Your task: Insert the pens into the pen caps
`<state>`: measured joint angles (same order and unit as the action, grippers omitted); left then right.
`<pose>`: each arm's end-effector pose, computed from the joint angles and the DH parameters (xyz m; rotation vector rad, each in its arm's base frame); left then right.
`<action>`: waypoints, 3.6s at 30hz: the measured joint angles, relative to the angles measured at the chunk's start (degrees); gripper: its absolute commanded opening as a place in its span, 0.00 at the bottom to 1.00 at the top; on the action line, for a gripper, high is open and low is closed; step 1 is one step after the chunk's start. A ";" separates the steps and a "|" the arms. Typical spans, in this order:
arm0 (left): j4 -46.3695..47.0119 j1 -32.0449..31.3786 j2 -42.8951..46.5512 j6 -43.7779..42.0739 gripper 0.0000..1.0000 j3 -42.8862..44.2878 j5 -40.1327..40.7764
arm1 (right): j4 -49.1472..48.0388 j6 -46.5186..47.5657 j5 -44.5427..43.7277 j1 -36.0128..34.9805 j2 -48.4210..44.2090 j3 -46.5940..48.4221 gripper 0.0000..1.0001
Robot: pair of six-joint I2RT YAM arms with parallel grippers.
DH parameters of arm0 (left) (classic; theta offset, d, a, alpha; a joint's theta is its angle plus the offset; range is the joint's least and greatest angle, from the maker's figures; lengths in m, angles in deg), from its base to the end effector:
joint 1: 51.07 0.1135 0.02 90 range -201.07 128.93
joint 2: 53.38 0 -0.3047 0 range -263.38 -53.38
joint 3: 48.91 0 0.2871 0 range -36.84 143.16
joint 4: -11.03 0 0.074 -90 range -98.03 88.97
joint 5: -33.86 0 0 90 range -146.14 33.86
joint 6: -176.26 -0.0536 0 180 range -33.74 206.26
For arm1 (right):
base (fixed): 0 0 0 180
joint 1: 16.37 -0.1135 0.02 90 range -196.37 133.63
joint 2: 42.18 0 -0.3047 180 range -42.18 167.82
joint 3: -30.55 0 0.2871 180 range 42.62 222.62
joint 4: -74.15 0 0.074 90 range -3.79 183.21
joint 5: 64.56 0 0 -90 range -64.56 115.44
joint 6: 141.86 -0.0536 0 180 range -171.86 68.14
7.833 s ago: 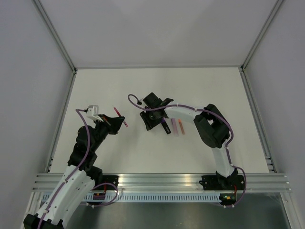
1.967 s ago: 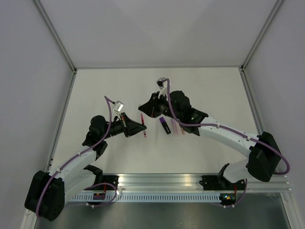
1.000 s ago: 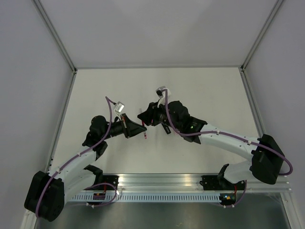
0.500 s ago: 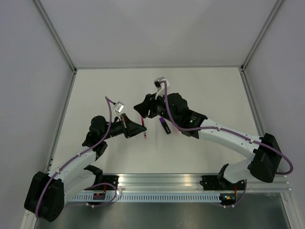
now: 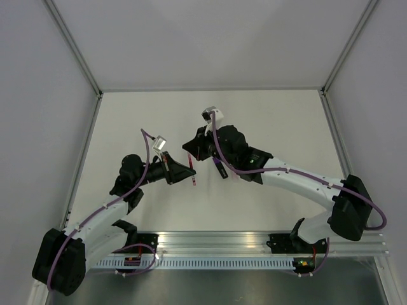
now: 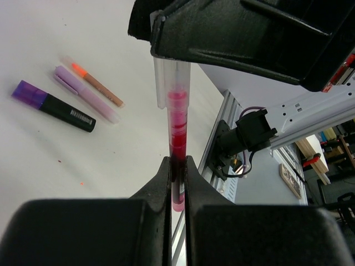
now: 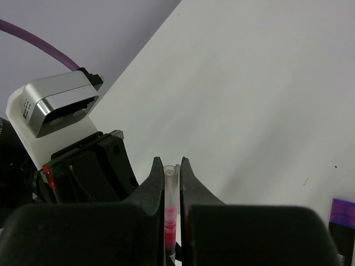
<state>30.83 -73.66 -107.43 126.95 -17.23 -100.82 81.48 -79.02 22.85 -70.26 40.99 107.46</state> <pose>0.1874 -0.1188 0.2459 0.3902 1.7746 -1.4399 0.2336 0.3162 0.3548 -0.4096 1.8713 0.9466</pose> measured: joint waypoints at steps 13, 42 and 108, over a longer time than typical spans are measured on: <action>-4.15 -0.92 0.22 -0.07 0.02 -1.77 -1.88 | -11.28 -1.53 0.94 -0.70 -3.34 -12.13 0.00; -20.15 -0.09 5.33 -3.74 0.02 -2.45 2.54 | -32.79 -11.06 -7.50 -7.78 2.75 -24.74 0.00; -0.52 2.89 -0.22 3.89 0.54 0.07 4.50 | 1.29 5.77 -0.66 -4.57 -3.19 -14.53 0.00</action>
<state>30.30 -70.78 -107.64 130.84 -17.16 -96.32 82.77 -73.25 22.20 -74.82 37.80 92.92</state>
